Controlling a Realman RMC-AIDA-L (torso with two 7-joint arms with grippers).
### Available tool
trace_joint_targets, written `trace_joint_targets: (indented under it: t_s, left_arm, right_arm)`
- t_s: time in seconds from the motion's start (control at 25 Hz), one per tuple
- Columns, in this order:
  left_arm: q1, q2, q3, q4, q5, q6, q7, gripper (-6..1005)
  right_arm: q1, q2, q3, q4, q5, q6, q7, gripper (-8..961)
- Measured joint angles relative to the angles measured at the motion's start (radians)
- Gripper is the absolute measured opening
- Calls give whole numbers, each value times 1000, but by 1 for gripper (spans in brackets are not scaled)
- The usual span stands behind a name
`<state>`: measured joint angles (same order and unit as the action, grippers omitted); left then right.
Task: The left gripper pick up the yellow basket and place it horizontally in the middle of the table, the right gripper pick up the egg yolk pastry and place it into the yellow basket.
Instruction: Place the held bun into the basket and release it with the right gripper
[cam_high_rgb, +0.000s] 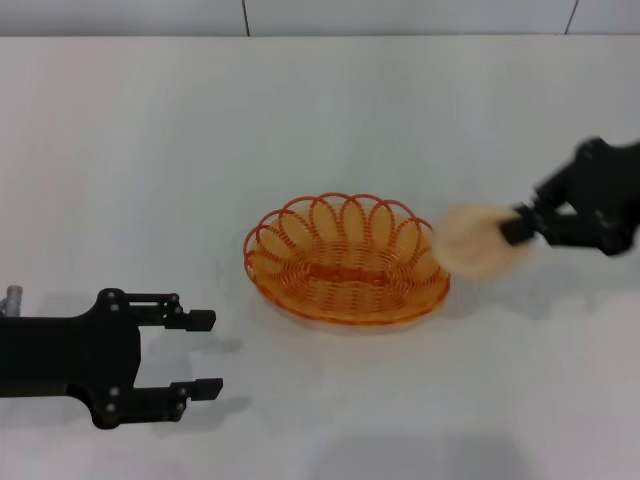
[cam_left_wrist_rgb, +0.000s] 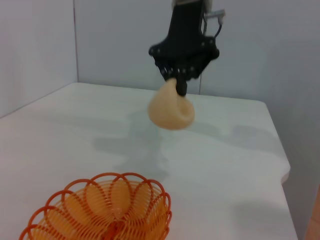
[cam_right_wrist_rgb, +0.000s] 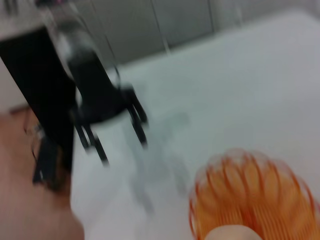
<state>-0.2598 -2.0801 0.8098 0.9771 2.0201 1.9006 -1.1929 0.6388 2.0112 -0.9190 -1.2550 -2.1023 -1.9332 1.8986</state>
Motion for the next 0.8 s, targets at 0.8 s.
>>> trace_joint_targets:
  t_s: [0.8]
  left_arm:
    - [-5, 0, 2, 0, 0, 0, -10, 629]
  right_arm:
    - [-18, 11, -482, 158, 249, 563, -1, 59]
